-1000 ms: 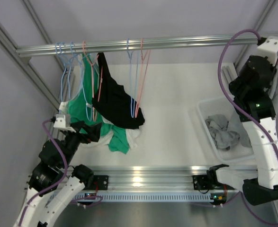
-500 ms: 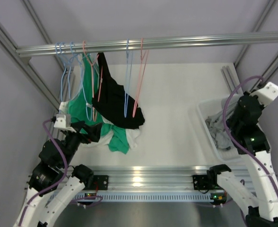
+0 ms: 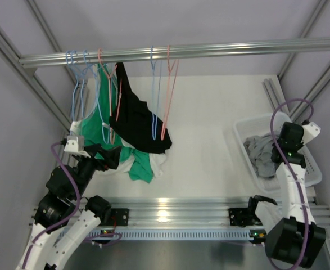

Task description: Remove the tank top from the hanger

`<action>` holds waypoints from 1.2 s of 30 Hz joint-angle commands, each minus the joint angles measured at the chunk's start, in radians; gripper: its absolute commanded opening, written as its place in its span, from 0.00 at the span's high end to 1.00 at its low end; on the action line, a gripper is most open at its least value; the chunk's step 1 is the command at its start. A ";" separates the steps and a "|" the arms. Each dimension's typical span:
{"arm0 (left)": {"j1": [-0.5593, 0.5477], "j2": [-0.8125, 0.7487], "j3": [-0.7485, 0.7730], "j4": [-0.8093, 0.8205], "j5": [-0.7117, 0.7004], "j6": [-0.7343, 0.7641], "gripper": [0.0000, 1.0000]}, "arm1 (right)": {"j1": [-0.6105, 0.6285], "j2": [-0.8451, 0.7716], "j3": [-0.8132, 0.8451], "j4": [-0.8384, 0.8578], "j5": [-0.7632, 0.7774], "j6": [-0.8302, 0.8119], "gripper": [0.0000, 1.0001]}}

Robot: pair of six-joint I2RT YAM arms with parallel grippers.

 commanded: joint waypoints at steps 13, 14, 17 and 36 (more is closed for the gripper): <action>0.025 -0.014 0.004 0.002 -0.233 -0.052 0.01 | -0.096 -0.062 0.018 -0.057 -0.210 0.081 0.18; 0.027 -0.017 0.004 0.002 -0.240 -0.053 0.01 | -0.096 -0.111 0.037 -0.071 -0.190 0.078 0.15; 0.030 -0.009 0.010 -0.002 -0.269 -0.055 0.01 | -0.096 -0.171 0.142 -0.151 -0.155 0.062 0.13; 0.093 0.272 0.441 -0.306 -0.158 0.072 0.01 | 0.593 -0.291 0.486 -0.336 -0.037 -0.333 0.01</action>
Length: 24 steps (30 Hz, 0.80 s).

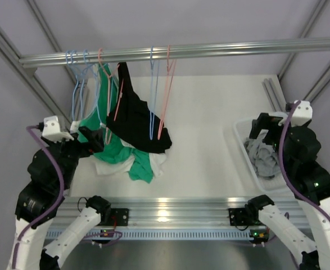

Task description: Remove the tank top from the hanger

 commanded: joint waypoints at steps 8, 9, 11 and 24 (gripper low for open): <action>0.005 -0.200 -0.033 -0.134 -0.022 0.106 0.01 | 0.020 -0.198 -0.012 -0.178 -0.043 -0.004 0.01; 0.006 -0.210 -0.045 -0.135 -0.031 0.106 0.01 | 0.020 -0.198 -0.013 -0.195 -0.041 -0.004 0.01; 0.005 -0.223 -0.085 -0.135 -0.034 0.104 0.01 | 0.019 -0.204 -0.021 -0.219 -0.026 -0.008 0.01; 0.005 -0.266 -0.144 -0.132 -0.068 0.046 0.01 | 0.022 -0.196 -0.015 -0.215 0.046 -0.053 0.01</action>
